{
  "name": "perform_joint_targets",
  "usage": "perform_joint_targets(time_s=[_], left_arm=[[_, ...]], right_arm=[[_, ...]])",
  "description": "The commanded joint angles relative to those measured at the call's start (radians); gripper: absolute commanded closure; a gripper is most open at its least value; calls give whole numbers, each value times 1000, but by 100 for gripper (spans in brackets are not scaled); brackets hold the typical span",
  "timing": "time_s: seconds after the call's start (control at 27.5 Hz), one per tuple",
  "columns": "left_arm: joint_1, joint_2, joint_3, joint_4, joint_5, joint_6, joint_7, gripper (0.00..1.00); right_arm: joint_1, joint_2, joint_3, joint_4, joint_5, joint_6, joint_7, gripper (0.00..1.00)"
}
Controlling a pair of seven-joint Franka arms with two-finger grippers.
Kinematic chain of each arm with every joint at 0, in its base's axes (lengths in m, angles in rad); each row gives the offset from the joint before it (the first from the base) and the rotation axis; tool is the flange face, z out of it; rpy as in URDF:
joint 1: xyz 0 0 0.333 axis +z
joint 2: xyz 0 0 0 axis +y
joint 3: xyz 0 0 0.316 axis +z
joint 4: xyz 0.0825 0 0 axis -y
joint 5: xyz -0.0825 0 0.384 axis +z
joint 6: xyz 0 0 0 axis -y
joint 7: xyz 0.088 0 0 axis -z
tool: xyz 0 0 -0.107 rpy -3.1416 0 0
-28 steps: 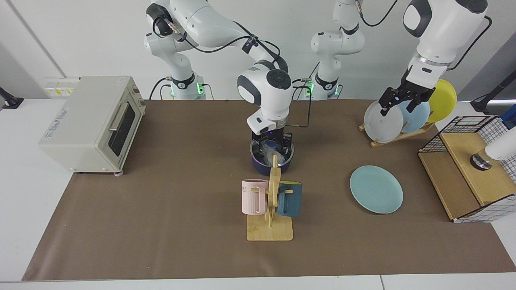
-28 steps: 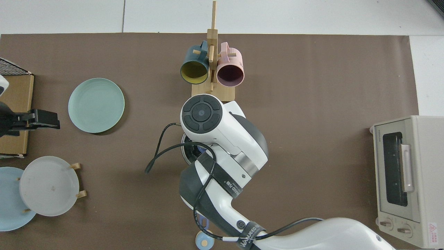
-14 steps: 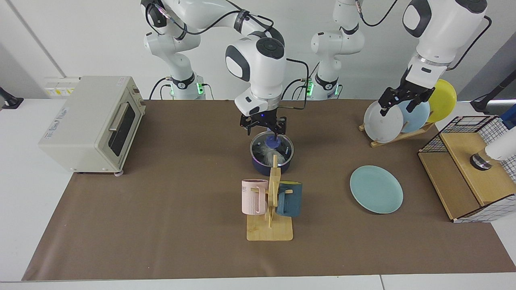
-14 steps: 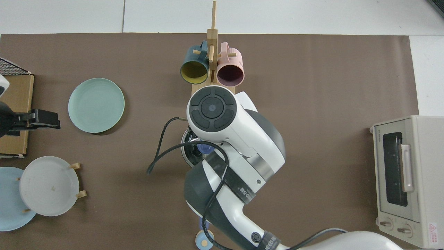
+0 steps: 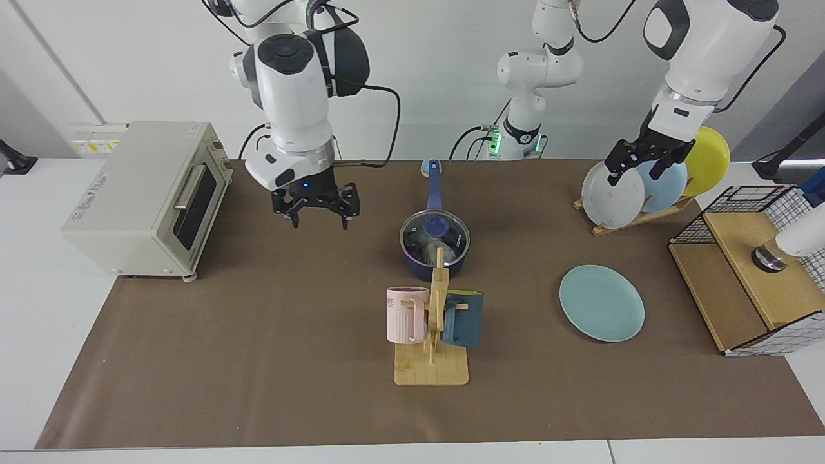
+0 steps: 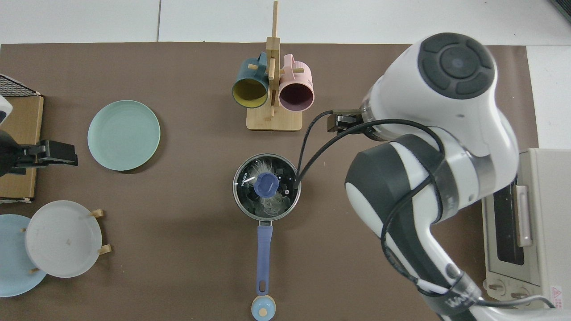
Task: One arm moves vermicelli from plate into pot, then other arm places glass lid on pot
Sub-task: 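Open the right gripper and lift it away from the lid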
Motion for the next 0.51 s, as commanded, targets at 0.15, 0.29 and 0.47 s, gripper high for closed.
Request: perform_joint_targets(time_s=[0.15, 0.29, 0.47], left_arm=[[-5, -3, 1, 8, 12, -16, -5, 0], [-7, -3, 1, 8, 13, -16, -5, 0], [-7, -3, 1, 10, 13, -16, -5, 0]], right_arm=[[-17, -100, -146, -49, 40, -67, -247, 0], [-57, -143, -174, -53, 42, -128, -328, 0], [-111, -197, -176, -82, 71, -145, -400, 0]])
